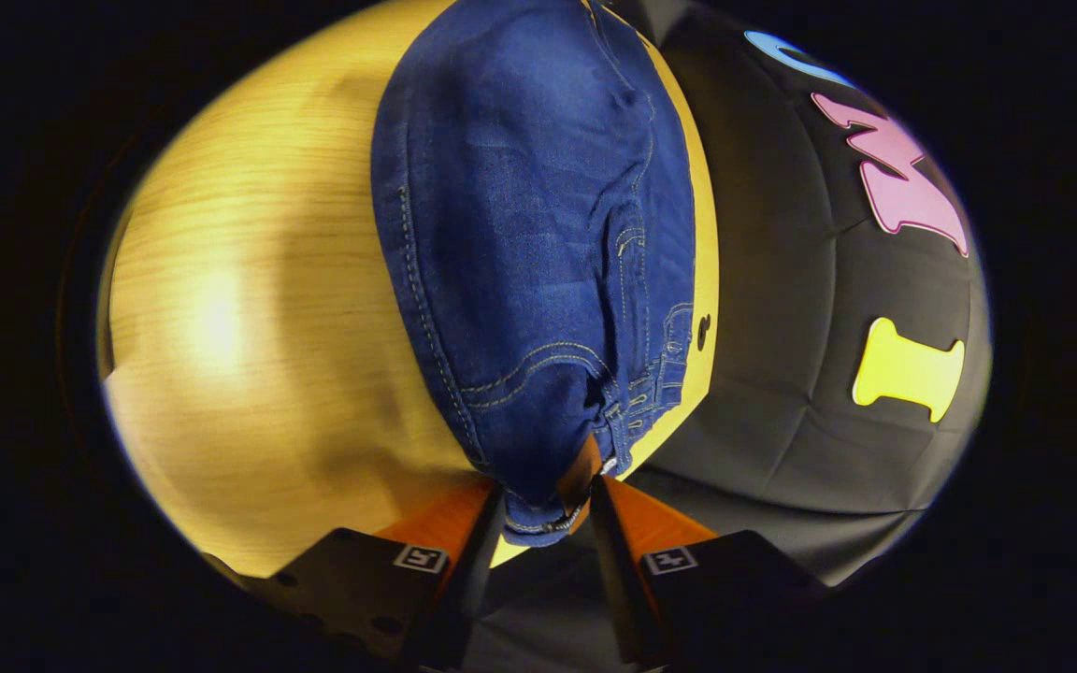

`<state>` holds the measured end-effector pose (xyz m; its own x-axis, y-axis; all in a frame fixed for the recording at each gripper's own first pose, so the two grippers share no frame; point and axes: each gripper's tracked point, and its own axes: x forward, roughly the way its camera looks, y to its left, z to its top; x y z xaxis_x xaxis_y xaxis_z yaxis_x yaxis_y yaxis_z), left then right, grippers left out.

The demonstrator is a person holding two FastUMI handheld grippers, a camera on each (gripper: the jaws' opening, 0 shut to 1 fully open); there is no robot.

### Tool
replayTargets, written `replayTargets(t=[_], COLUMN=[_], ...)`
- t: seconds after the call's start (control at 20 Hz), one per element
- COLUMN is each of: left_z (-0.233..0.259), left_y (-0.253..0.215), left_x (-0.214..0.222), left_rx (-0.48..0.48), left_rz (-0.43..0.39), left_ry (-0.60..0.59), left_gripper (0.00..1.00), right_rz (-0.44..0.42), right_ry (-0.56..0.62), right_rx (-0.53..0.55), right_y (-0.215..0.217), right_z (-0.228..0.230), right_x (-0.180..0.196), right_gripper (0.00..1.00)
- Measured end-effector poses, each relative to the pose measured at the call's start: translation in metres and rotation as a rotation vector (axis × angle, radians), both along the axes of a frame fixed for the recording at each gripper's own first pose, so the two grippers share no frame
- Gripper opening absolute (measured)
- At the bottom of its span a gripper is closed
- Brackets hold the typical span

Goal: Grasp the waist and the cuffs of the jeans and fold them to make the two legs overlap; first hold the waist and fold one-third of the jeans toward the cuffs, then hold the cuffs and fold the remaining one-third in the same direction to finish folding.

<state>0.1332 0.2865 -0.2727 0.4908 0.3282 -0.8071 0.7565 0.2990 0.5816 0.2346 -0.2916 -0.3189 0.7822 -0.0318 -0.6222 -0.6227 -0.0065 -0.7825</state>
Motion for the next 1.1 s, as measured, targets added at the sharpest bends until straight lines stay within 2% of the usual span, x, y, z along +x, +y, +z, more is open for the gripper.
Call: replayTargets(t=[0.1,0.15,0.2,0.3,0.35,0.5,0.6,0.7,0.8,0.95,1.1], left_z=[0.0,0.001,0.001,0.0,0.0,-0.003,-0.001,0.003,0.011,0.035,0.075], left_y=[-0.001,-0.001,-0.003,-0.002,-0.002,-0.009,-0.021,-0.025,-0.028,-0.025,-0.026], left_x=[0.001,0.001,0.001,0.003,0.002,-0.014,-0.023,-0.021,-0.018,-0.004,0.018], left_rx=[0.001,0.002,0.0,-0.004,-0.007,-0.019,-0.063,-0.108,-0.192,-0.33,-0.353], left_rz=[0.007,0.01,0.015,0.03,0.038,0.045,0.055,0.078,0.136,0.212,0.204], left_ry=[-0.008,-0.016,-0.024,-0.049,-0.059,-0.028,-0.006,-0.02,-0.028,-0.008,-0.037], left_gripper=[0.11,0.11,0.11,0.11,0.11,0.11,0.11,0.11,0.11,0.11,0.11], right_rz=[-0.035,-0.067,-0.093,-0.109,-0.117,-0.119,-0.085,-0.095,-0.157,-0.243,-0.3], right_ry=[0.027,0.045,0.047,0.063,0.072,0.115,0.13,0.122,0.089,0.016,-0.044], right_rx=[0.028,0.05,0.06,0.062,0.06,0.039,0.025,0.05,0.123,0.272,0.42], right_y=[0.002,0.001,0.0,0.001,0.002,0.001,0.001,-0.001,0.001,0.014,0.03], right_z=[0.002,-0.004,-0.003,-0.004,-0.003,-0.001,0.009,0.026,0.046,0.092,0.136], right_x=[0.003,0.005,0.007,0.009,0.006,-0.003,-0.006,-0.012,-0.008,0.023,0.054], right_gripper=[0.29,0.27,0.3,0.13,0.09,0.09,0.09,0.09,0.09,0.09,0.09])
